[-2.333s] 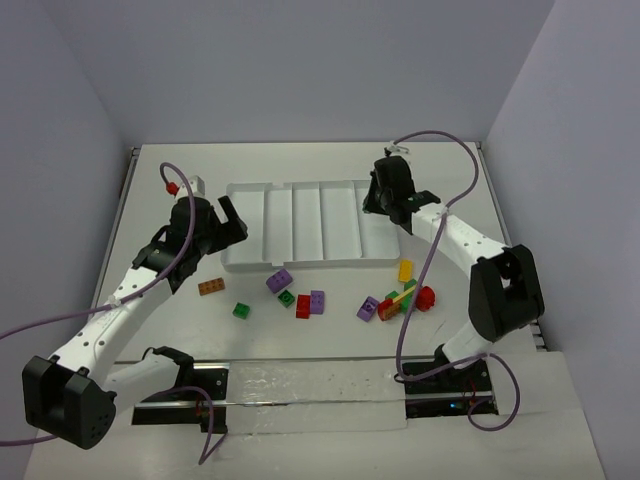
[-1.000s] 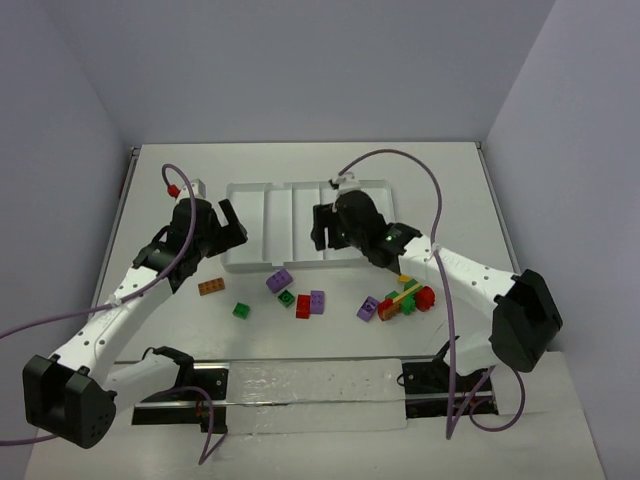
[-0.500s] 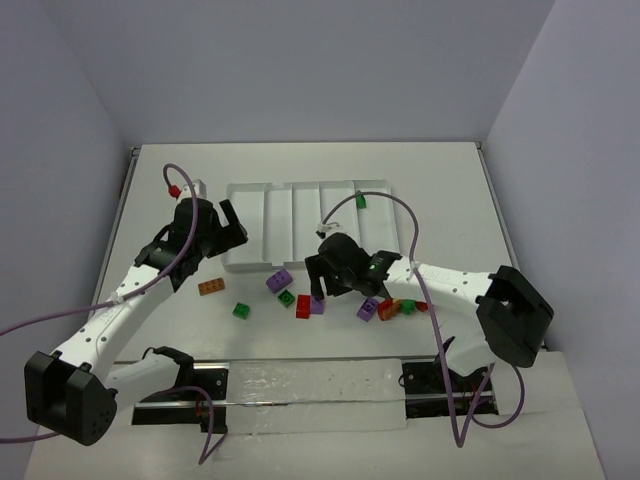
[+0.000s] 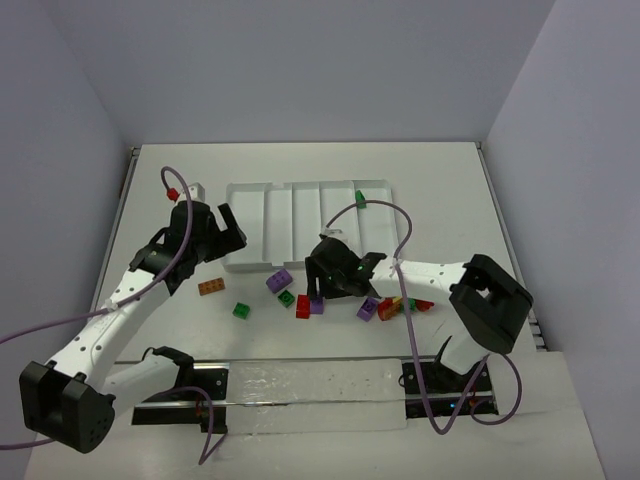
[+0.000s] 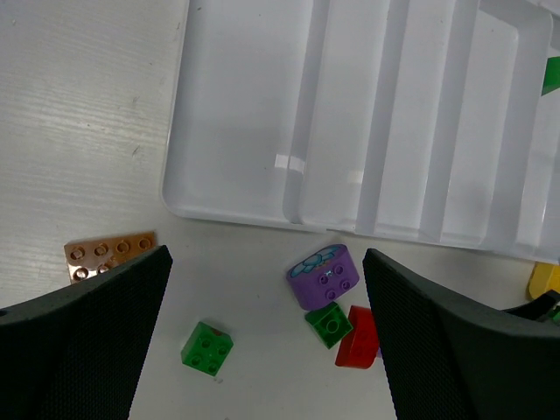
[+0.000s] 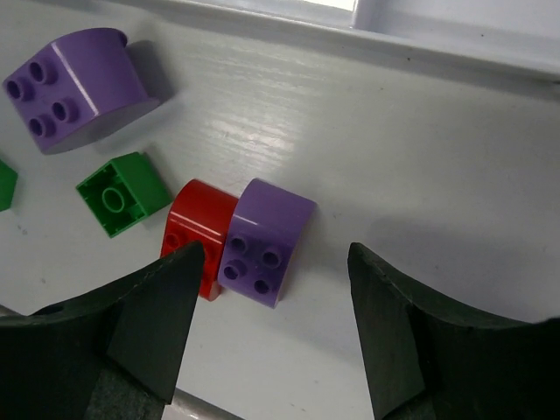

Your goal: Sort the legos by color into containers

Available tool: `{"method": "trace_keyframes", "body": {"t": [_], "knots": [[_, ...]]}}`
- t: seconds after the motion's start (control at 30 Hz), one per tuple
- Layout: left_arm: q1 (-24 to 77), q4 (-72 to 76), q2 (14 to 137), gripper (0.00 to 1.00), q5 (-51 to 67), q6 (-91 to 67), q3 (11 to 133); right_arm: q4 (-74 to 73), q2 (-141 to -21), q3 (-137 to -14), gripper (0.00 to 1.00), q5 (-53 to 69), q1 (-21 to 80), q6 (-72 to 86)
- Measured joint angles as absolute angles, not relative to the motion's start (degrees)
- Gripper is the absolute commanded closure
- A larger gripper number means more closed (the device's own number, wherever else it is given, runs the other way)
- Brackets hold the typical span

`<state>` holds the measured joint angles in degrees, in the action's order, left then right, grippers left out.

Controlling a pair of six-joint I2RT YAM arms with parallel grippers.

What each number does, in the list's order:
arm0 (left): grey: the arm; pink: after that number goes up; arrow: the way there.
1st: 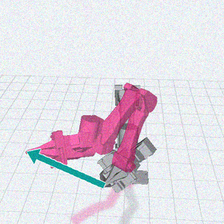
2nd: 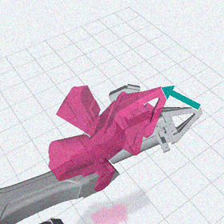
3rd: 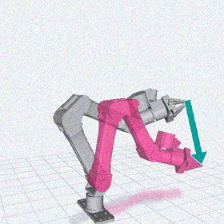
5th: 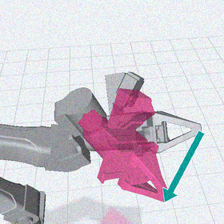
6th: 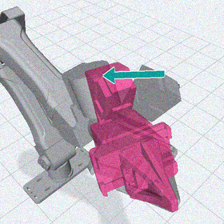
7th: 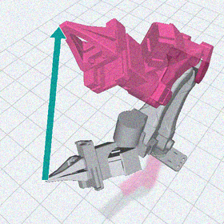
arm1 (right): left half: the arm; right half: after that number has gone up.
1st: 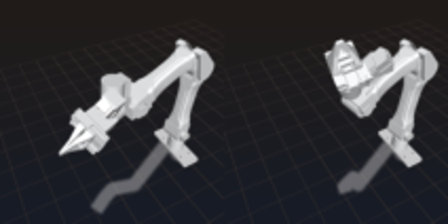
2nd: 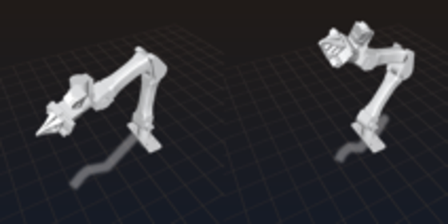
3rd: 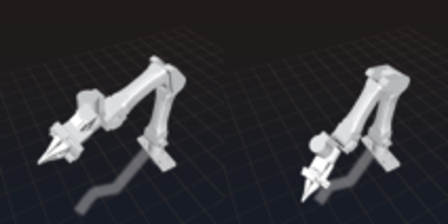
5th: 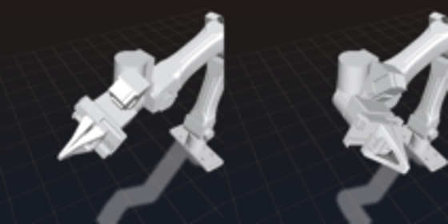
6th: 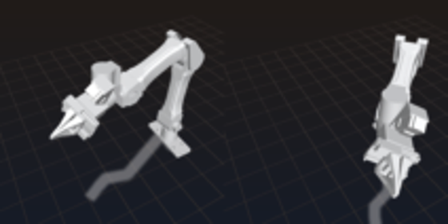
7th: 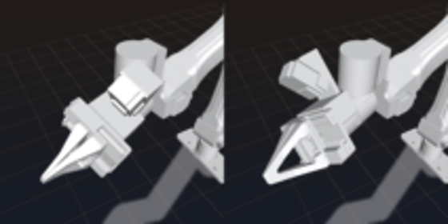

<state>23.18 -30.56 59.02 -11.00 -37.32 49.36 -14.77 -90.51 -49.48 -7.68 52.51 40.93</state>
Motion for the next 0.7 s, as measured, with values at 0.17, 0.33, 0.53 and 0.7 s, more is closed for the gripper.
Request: {"method": "trace_keyframes", "body": {"t": [0.17,0.33,0.53,0.7], "knots": [[23.18,-31.37,58.04,0.01,-10.87,-37.78,49.36,-15.16,-91.65,-50.45,0.34,-9.62,52.53,41.75],[23.18,-31.55,57.91,0.01,-10.9,-38.6,49.36,-15.19,-92.79,-51.63,0.37,-10.77,52.53,41.55],[23.16,-31.46,59.09,0.01,-10.85,-38.57,49.36,-16.64,-93.12,-51.66,0.38,-12.25,52.53,40.69],[23.18,-31.42,61.68,0.01,-10.64,-38.16,49.39,-18.26,-92.43,-51.41,0.39,-13.41,52.62,40.34]]}}
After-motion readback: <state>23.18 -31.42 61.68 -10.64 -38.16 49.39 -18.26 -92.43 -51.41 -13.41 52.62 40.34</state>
